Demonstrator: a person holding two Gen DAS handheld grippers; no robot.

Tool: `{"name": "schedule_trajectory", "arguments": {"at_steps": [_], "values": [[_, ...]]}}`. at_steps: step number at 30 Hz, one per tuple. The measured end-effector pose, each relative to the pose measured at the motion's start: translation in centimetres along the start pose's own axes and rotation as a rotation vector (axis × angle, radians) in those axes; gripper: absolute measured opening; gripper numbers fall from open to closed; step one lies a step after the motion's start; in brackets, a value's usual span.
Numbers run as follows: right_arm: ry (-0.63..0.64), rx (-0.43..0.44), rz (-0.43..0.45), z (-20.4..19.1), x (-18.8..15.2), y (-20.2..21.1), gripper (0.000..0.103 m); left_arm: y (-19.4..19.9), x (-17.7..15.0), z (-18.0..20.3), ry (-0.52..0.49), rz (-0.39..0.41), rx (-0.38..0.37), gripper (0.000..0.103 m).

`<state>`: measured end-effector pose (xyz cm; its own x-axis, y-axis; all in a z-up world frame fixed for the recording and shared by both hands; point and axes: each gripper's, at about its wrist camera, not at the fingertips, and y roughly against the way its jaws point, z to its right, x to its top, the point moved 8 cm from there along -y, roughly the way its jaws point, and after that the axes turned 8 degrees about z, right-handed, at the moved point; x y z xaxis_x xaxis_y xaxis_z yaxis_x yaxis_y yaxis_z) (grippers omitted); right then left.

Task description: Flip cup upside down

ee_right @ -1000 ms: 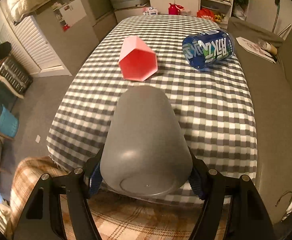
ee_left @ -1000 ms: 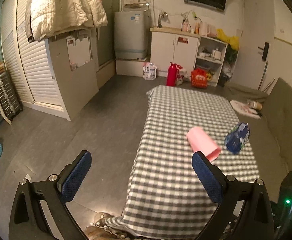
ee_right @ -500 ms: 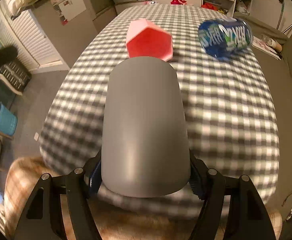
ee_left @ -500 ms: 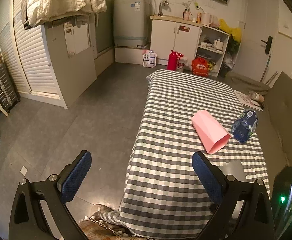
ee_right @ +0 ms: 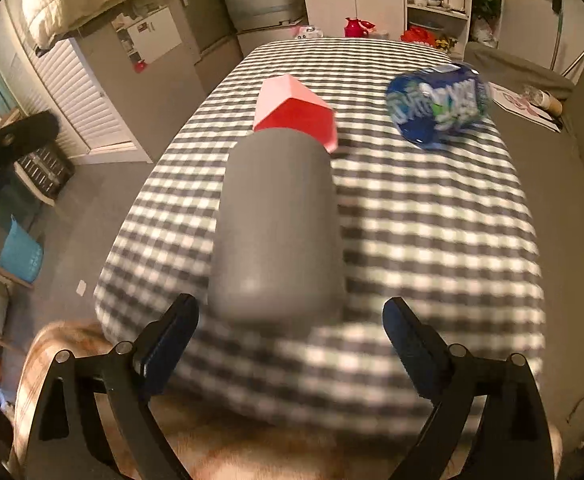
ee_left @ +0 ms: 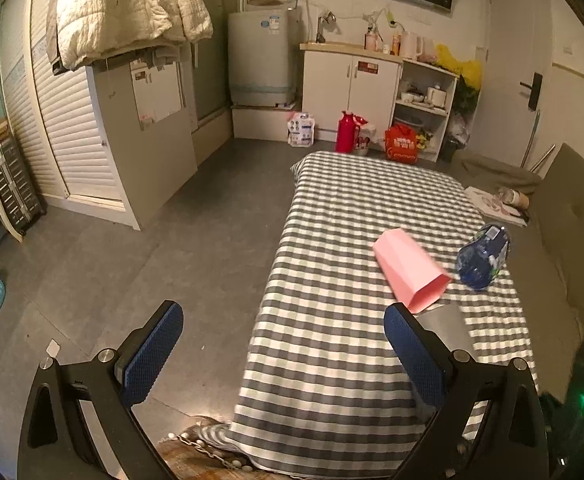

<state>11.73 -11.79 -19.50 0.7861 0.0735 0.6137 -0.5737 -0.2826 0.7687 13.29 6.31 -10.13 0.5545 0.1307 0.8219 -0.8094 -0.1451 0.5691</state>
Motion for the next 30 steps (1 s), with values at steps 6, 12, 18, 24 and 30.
{"name": "schedule_trajectory", "arguments": {"at_steps": [6, 12, 18, 24, 30], "values": [[0.038, -0.058, 0.139, 3.8, 0.3, 6.0, 0.094, 1.2, -0.5, 2.7, 0.034, -0.014, -0.055, 0.103], [-0.051, -0.122, 0.241, 8.9, 1.7, 8.6, 0.094, 1.4, -3.3, 6.8, 0.009, -0.062, -0.112, 0.103], [-0.183, -0.152, 0.267, 13.0, 1.7, 9.3, 0.094, 1.2, -6.5, 11.2, -0.071, -0.122, -0.175, 0.103], [-0.208, -0.162, 0.260, 14.3, 1.2, 8.8, 0.094, 0.2, -9.0, 13.9, -0.109, -0.178, -0.228, 0.101], [-0.201, -0.163, 0.232, 14.1, 0.8, 7.3, 0.094, -2.1, -10.4, 14.8, -0.068, -0.231, -0.261, 0.101]]}}
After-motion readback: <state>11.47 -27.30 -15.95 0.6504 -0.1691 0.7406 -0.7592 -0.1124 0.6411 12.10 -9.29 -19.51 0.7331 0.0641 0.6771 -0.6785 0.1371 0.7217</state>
